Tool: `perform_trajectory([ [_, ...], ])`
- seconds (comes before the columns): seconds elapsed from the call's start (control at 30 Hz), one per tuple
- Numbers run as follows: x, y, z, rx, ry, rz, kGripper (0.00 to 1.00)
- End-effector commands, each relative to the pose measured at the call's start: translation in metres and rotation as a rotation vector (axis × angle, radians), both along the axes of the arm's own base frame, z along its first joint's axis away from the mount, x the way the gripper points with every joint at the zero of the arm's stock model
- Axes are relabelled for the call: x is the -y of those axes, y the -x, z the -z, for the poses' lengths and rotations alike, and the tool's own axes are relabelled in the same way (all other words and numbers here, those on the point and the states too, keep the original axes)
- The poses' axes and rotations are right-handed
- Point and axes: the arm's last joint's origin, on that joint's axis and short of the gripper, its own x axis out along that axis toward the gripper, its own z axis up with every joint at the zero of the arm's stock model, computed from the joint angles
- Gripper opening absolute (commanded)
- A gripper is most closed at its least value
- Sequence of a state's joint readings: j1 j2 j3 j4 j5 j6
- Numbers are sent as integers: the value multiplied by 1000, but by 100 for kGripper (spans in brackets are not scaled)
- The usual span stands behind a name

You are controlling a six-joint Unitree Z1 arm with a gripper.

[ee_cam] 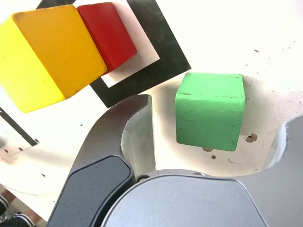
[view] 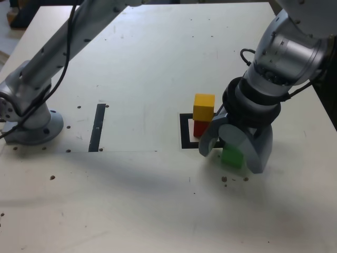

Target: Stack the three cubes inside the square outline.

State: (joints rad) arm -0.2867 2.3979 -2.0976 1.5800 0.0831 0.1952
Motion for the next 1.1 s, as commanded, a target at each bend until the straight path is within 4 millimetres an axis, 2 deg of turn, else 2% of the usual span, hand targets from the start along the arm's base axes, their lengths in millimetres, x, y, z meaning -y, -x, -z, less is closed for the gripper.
perform_trajectory([
  [0.0,0,-1,2,-8,3,-2,83],
  [0.6,1,-5,5,9,0,2,31],
  [0.73,1,-5,4,12,1,2,28],
  [0.93,1,-5,3,16,10,1,28],
  [1.07,1,-3,-5,28,14,6,28],
])
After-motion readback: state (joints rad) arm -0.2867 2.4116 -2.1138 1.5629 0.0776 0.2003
